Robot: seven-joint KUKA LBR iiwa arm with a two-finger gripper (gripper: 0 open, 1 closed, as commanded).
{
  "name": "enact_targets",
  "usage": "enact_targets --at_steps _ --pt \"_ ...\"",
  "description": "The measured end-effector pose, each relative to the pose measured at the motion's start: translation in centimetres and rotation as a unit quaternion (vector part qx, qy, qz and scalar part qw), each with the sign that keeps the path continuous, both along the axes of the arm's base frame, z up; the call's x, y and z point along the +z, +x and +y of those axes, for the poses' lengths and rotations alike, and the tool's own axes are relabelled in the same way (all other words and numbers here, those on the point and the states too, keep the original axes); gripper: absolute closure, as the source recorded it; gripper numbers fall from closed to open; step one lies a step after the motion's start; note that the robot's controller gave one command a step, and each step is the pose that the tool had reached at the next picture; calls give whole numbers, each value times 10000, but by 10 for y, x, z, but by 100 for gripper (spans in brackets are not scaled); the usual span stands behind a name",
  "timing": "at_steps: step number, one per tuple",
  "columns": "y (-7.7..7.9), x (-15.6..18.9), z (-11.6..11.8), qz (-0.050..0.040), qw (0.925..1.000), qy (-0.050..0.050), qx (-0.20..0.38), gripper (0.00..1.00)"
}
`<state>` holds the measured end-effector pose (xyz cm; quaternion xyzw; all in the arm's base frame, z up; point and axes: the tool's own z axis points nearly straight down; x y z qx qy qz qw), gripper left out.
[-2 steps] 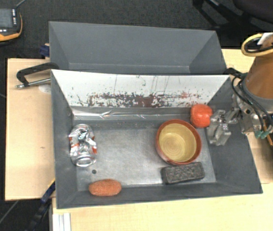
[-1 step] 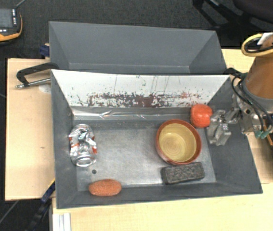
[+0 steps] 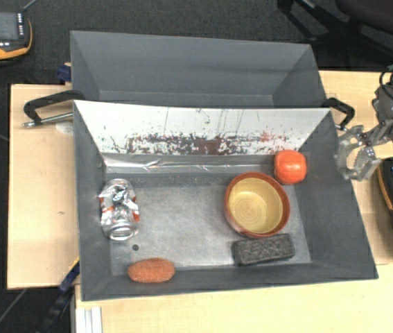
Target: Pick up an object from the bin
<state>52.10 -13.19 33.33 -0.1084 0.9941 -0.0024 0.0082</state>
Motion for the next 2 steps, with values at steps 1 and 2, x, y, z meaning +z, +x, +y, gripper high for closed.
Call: enact_targets --at_steps 1,2 --pt "-15 -56 -4 0 9986 15 -525 100" --pt "-14 -54 -4 -22 9987 10 -517 0"
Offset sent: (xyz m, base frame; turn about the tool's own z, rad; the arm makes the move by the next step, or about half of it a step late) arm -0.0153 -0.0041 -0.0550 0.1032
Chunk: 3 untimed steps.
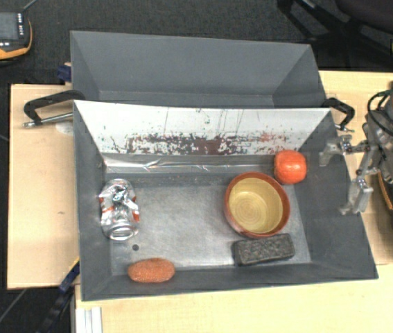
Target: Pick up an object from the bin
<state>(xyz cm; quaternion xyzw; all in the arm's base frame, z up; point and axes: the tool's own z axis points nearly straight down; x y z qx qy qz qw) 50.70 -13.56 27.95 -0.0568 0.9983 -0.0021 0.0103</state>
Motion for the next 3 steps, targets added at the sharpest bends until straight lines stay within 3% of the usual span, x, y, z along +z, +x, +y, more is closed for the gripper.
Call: enact_targets --at_steps 1,2,3 --pt "26 -176 72 17 9723 -31 2336 0" --pt "90 -175 82 -13 9855 -14 1698 0" --pt "87 -175 82 31 9854 -14 1705 100"
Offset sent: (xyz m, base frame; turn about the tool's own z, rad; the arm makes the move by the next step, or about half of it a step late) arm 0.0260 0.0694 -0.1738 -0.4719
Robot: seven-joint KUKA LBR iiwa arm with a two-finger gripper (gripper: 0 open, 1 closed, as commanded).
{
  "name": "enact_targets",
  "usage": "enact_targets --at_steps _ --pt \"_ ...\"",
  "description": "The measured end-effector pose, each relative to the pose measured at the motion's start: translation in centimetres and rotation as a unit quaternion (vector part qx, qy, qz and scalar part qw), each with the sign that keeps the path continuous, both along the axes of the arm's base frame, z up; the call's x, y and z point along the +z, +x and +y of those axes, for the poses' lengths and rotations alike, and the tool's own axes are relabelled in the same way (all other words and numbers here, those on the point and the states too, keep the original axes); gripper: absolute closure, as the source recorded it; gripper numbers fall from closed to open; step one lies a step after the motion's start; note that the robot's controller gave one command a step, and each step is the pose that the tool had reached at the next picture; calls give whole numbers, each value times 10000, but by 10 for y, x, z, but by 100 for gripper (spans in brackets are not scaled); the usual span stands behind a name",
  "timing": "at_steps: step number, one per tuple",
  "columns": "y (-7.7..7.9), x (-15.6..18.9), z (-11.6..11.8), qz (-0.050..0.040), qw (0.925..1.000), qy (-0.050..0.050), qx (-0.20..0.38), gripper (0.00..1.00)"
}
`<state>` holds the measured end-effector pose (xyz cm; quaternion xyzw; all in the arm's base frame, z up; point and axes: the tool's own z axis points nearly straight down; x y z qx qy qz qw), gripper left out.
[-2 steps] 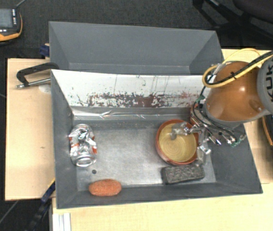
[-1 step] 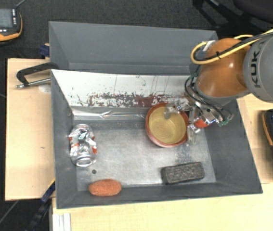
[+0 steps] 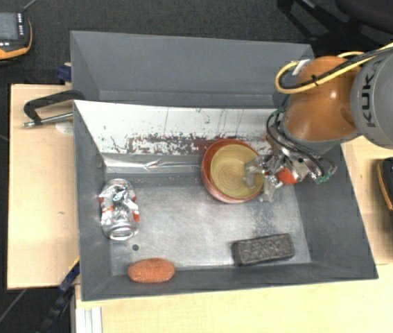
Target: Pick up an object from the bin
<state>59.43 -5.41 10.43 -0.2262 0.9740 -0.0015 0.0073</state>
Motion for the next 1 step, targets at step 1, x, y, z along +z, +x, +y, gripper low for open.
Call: enact_targets --at_steps 1 --pt "-10 39 62 -14 9927 -7 1204 100"
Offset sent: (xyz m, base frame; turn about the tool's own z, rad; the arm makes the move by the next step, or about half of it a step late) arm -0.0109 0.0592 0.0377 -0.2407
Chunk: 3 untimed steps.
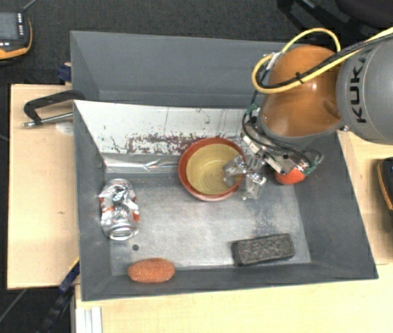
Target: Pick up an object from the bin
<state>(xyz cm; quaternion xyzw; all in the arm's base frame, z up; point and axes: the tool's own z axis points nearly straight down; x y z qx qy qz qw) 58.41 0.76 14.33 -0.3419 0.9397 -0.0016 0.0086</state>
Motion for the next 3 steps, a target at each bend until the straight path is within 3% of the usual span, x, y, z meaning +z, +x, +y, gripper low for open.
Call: enact_targets --at_steps 1,2,3 --pt "12 52 20 -42 9857 -22 1685 100" --pt "12 126 25 -97 9662 -41 2575 100" --pt "6 92 39 -89 9523 -39 3050 100"
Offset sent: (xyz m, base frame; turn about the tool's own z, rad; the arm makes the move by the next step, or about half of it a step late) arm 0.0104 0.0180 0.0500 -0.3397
